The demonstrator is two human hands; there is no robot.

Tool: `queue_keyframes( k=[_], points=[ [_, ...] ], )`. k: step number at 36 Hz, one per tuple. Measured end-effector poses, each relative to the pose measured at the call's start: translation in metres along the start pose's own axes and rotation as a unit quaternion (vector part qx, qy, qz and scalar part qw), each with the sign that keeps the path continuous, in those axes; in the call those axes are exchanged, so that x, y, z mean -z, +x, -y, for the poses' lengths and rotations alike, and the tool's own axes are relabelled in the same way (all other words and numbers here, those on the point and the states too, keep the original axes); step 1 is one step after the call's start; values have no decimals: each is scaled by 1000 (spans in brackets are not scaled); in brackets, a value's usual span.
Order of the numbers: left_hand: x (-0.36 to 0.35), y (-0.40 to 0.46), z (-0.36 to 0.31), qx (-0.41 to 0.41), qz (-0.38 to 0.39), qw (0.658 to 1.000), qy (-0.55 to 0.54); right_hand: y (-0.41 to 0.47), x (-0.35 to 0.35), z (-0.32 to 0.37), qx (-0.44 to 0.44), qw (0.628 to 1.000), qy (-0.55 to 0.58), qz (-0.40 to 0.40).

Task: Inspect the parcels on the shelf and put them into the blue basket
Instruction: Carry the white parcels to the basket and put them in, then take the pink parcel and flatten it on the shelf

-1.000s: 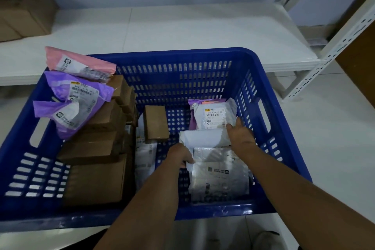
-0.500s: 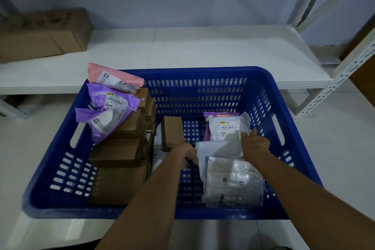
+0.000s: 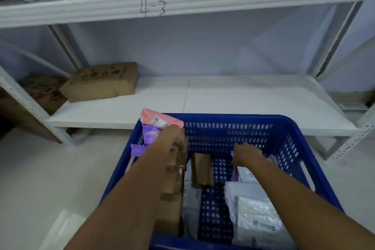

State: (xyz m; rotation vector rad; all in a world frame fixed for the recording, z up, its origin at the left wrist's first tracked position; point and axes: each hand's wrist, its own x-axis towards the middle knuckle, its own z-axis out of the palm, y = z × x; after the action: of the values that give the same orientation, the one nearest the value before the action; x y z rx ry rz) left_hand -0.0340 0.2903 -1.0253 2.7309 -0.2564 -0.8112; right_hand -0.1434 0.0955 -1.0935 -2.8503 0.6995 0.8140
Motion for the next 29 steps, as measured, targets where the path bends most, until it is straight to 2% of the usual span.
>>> queue_keyframes(
  k=[4, 9, 12, 18, 23, 29],
  points=[
    [47, 2, 46, 25, -109, 993, -22, 11, 33, 46, 65, 997, 38, -10],
    [61, 9, 92, 37, -157, 985, -67, 24, 56, 103, 134, 984, 79, -83],
    [54, 16, 105, 26, -116, 990, -72, 32, 63, 131, 165, 975, 94, -113],
    [26, 50, 127, 19, -34, 994, -102, 55, 64, 173, 210, 958, 54, -186],
    [-12, 112, 158, -16, 21, 986, -166, 75, 53, 189, 231, 957, 91, -151],
    [-28, 125, 163, -32, 21, 961, -274, 84, 29, 198, 249, 949, 90, -170]
  ],
)
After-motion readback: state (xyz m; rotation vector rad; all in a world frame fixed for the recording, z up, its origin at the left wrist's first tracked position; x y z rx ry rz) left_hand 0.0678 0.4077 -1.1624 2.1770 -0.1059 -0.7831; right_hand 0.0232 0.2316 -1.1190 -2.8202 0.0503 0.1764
